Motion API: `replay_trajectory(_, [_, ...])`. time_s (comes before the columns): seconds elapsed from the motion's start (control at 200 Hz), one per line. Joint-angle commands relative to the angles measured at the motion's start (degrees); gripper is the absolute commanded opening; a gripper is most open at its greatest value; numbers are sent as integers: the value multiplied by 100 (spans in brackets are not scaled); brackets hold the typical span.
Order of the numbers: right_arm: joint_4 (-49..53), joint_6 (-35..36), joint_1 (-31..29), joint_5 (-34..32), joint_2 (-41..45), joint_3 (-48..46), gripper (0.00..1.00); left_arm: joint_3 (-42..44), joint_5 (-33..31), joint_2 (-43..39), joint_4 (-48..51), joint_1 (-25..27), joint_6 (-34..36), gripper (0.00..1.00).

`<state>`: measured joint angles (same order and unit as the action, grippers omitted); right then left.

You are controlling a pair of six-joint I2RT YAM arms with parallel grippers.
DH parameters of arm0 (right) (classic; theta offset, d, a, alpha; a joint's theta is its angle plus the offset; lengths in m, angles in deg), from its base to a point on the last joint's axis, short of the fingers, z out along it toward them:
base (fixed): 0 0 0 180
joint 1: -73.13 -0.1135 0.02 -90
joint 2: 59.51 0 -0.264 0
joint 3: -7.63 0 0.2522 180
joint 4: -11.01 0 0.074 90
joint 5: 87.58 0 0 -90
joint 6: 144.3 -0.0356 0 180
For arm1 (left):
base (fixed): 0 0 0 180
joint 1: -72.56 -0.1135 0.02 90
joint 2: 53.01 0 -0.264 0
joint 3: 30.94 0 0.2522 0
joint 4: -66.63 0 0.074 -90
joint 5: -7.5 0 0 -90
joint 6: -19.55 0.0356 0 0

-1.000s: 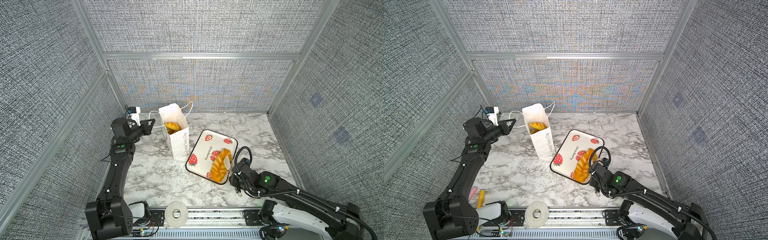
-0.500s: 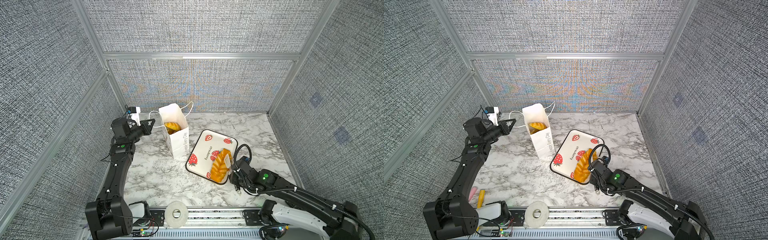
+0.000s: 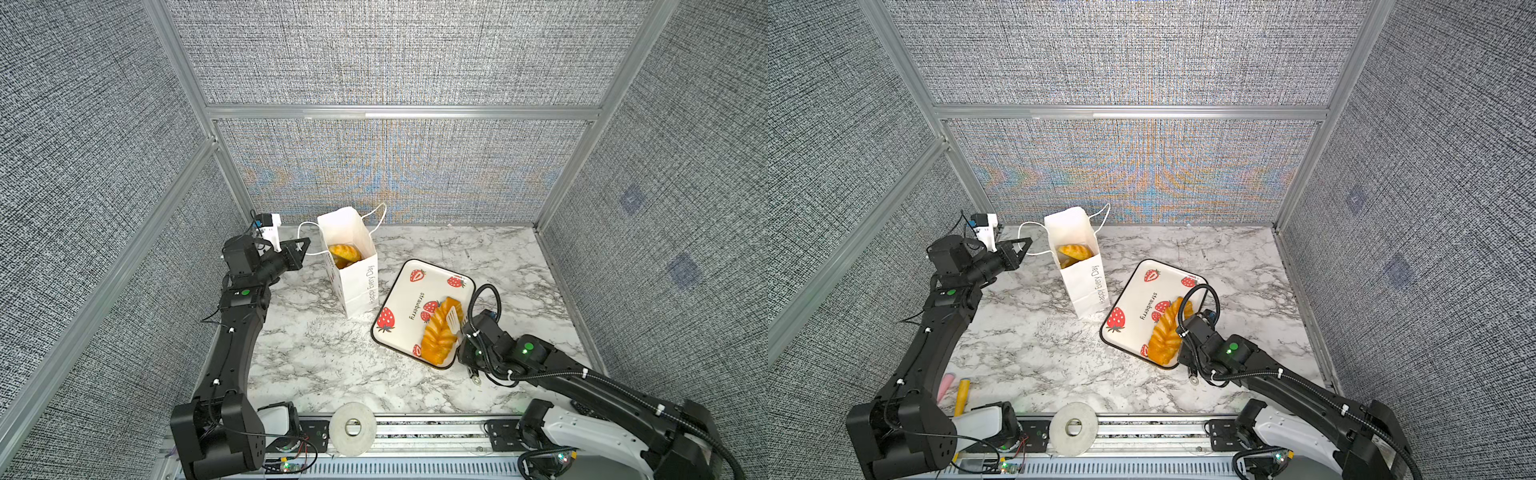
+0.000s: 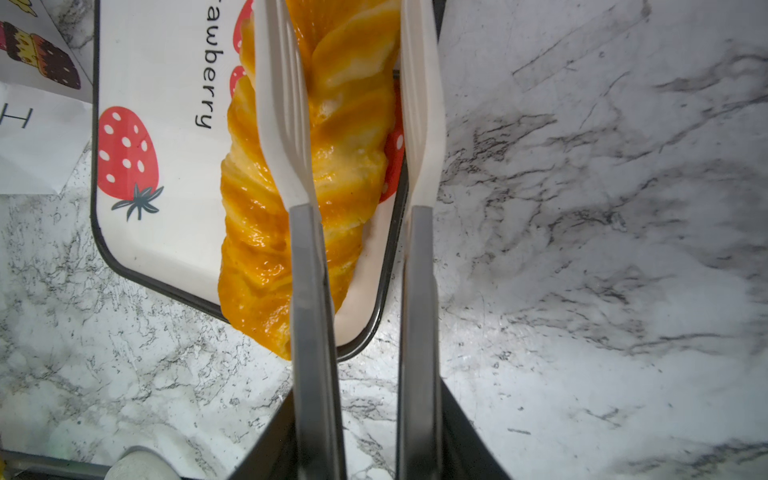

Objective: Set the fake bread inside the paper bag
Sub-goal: 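Squeeze the tongs with the right gripper around the twisted pastry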

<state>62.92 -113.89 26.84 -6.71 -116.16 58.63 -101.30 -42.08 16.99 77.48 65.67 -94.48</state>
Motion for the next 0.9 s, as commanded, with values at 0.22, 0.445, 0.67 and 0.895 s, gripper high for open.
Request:
replay_trajectory(0.22, [-253, 50, 105, 5, 4, 9, 40, 8, -17, 5, -51, -5, 56, 0])
replay_trajectory(0.445, [-386, 140, 285, 170, -7, -67, 38, 8, -26, 5, -42, -9, 56, 0])
replay_trajectory(0.67, [-403, 275, 391, 208, 22, -73, 36, 8, -9, 12, -51, -14, 48, 0])
replay_trajectory(0.895, [-346, 334, 418, 245, 12, 0, 29, 8, -8, 3, -61, -14, 39, 0])
